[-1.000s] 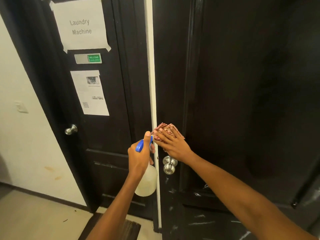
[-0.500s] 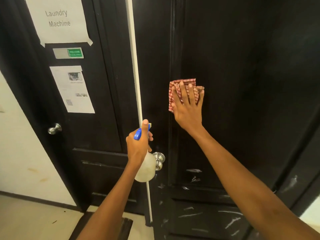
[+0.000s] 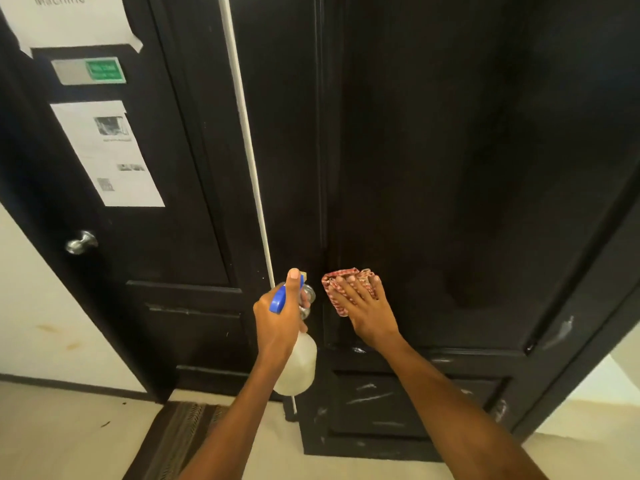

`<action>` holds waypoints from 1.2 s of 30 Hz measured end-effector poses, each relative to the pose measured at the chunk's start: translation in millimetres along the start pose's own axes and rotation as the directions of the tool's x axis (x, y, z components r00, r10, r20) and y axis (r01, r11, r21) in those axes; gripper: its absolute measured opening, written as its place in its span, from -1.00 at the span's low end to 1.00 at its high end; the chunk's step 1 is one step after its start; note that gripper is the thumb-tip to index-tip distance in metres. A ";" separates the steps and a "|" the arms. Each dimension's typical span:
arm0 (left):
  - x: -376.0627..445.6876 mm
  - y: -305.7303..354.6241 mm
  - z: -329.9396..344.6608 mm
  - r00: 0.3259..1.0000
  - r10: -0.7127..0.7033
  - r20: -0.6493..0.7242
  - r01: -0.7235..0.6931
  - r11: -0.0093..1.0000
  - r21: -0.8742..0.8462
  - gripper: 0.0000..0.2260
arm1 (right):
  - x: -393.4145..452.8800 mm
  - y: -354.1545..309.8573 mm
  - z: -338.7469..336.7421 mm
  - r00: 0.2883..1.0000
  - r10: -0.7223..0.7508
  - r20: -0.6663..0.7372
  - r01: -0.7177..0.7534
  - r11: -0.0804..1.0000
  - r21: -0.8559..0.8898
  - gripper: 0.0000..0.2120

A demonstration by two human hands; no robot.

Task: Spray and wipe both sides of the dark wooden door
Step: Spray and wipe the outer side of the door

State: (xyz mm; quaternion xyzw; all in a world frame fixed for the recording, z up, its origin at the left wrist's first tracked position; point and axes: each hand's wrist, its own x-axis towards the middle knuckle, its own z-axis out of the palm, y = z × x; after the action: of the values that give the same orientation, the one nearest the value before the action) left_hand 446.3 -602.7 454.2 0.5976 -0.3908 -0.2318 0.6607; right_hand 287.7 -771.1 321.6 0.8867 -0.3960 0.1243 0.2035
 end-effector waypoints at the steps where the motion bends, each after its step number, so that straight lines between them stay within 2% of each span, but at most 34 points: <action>1: -4.4 -1.0 4.5 1.000 -0.011 0.010 0.011 1.000 0.008 -0.56 | -3.6 5.6 -3.5 0.998 0.057 0.007 -0.057 0.998 0.000 -0.20; 3: -10.8 -5.1 12.8 0.999 -0.020 0.041 0.020 1.000 0.022 -0.53 | -16.9 25.1 -7.8 0.975 0.223 0.013 -0.223 0.974 0.047 -0.33; 6: -19.2 -12.1 27.5 0.995 -0.042 0.093 0.038 0.998 0.043 -0.53 | -55.6 72.5 -1.8 0.863 0.504 0.019 -0.496 0.841 0.218 -0.39; 7: -21.8 -13.5 33.3 0.993 -0.051 0.105 0.046 0.998 0.045 -0.54 | -67.4 88.1 0.4 0.794 0.606 0.046 -0.590 0.751 0.295 -0.38; 8: -24.5 -13.6 42.1 0.991 -0.054 0.123 0.049 0.998 0.042 -0.55 | -78.1 105.7 2.4 0.698 0.709 0.102 -0.684 0.616 0.391 -0.36; 10: -29.1 -12.7 60.5 0.986 -0.065 0.153 0.059 0.997 0.043 -0.54 | -89.1 140.0 -3.4 0.438 0.869 0.230 -0.772 0.233 0.591 -0.33; 12: -35.8 -8.4 85.3 0.975 -0.061 0.212 0.049 0.997 0.060 -0.50 | -92.7 170.2 -9.7 0.258 0.922 0.288 -0.675 -0.041 0.737 -0.32; 13: -39.9 -7.6 97.8 0.970 -0.051 0.239 0.036 0.997 0.067 -0.48 | -90.2 176.3 -15.0 0.204 0.931 0.302 -0.638 -0.108 0.763 -0.33; 14: -44.9 -8.6 108.8 0.966 -0.049 0.252 0.030 0.997 0.075 -0.48 | -83.5 174.7 -19.2 0.189 0.930 0.315 -0.607 -0.142 0.782 -0.36; 15: -49.6 -10.3 115.5 0.965 -0.050 0.256 0.032 0.997 0.072 -0.48 | -75.3 166.5 -17.2 0.186 0.934 0.306 -0.602 -0.138 0.786 -0.42; 16: -54.8 -12.3 123.6 0.964 -0.054 0.260 0.040 0.998 0.057 -0.49 | -69.2 155.6 -8.2 0.256 0.907 0.333 -0.604 -0.119 0.788 -0.48; 17: -58.6 -14.4 130.6 0.964 -0.062 0.258 0.053 0.998 0.043 -0.51 | -65.8 140.8 -0.2 0.316 0.896 0.313 -0.674 -0.021 0.739 -0.48; 18: -61.4 -16.9 137.5 0.965 -0.069 0.252 0.061 0.997 0.040 -0.52 | -64.4 128.5 6.2 0.360 0.895 0.263 -0.687 0.064 0.723 -0.41; 20: -65.5 -18.7 154.9 0.967 -0.088 0.238 0.075 0.995 0.063 -0.52 | -70.3 122.2 3.7 0.440 0.852 0.283 -0.680 0.110 0.725 -0.29; 22: -65.8 -19.1 172.1 0.968 -0.114 0.225 0.096 0.991 0.089 -0.48 | -77.4 132.1 2.1 0.463 0.863 0.202 -0.641 0.168 0.749 -0.29; 24: -70.6 -20.4 197.0 0.962 -0.146 0.231 0.126 0.987 0.098 -0.49 | -88.5 155.7 0.7 0.434 0.885 0.170 -0.632 0.164 0.758 -0.32; 28: -85.1 -21.8 249.0 0.943 -0.172 0.284 0.158 0.985 0.073 -0.55 | -106.2 225.6 -2.3 0.203 0.957 0.206 -0.538 -0.066 0.840 -0.38; 31: -100.4 -20.4 287.3 0.932 -0.186 0.310 0.170 0.982 0.077 -0.50 | -121.7 287.7 -5.7 0.015 0.980 0.199 -0.485 -0.167 0.859 -0.38; 33: -108.7 -17.4 308.8 0.931 -0.177 0.319 0.163 0.984 0.071 -0.51 | -121.1 322.5 -16.2 -0.073 0.976 0.207 -0.454 -0.217 0.864 -0.41; 34: -111.7 -15.6 317.8 0.931 -0.168 0.323 0.154 0.986 0.066 -0.50 | -120.2 335.0 -23.8 -0.084 0.982 0.172 -0.455 -0.191 0.870 -0.41; 36: -114.3 -11.7 333.0 0.930 -0.155 0.333 0.143 0.988 0.059 -0.48 | -118.9 354.7 -38.2 -0.010 1.000 0.022 -0.504 -0.024 0.863 -0.39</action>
State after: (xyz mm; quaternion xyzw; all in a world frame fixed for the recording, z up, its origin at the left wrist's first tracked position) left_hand 116.9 -719.0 408.9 0.5883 -0.4552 -0.3732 0.5544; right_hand -59.5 -890.1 403.1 0.3217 -0.6751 0.6505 -0.1328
